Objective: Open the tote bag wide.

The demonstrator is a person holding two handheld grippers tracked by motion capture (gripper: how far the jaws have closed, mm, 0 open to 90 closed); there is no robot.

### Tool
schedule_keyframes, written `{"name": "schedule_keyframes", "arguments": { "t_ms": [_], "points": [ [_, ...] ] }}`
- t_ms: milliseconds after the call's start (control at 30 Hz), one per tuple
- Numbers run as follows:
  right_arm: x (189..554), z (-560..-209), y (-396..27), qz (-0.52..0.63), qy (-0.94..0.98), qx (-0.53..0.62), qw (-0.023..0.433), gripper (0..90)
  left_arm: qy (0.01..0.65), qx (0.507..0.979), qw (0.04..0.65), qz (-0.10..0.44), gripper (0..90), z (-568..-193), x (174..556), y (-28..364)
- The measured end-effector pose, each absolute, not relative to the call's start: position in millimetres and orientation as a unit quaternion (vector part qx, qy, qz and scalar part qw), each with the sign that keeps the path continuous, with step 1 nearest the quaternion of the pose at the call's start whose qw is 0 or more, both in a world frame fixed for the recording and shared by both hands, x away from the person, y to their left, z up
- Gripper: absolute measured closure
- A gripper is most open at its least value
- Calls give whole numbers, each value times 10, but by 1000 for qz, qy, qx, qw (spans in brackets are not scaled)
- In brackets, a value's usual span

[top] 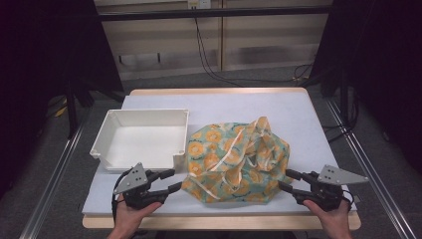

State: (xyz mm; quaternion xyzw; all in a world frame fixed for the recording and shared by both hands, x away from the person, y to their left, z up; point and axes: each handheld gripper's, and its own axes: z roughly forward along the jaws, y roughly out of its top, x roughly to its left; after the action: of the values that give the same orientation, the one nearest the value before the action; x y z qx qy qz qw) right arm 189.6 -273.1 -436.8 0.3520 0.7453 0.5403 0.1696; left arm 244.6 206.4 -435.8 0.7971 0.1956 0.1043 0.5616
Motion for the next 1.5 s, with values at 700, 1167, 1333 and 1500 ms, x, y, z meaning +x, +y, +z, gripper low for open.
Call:
{"name": "schedule_keyframes", "arguments": {
  "t_ms": [700,1167,1333,1500],
  "points": [
    [2380,-4068,-2639,526,758,339,184,515,135,807,569,83,536,-4139,2640,1498],
    [2877,-4116,-2485,511,765,344,186,410,152,812,560,56,897,-4228,2906,1410],
    [2985,-4142,-2414,503,774,336,185,440,169,794,582,53,899,-4126,2993,1536],
    [3033,-4136,-2413,515,767,338,177,770,201,780,590,57,900,-4050,3111,1708]
  ]
}}
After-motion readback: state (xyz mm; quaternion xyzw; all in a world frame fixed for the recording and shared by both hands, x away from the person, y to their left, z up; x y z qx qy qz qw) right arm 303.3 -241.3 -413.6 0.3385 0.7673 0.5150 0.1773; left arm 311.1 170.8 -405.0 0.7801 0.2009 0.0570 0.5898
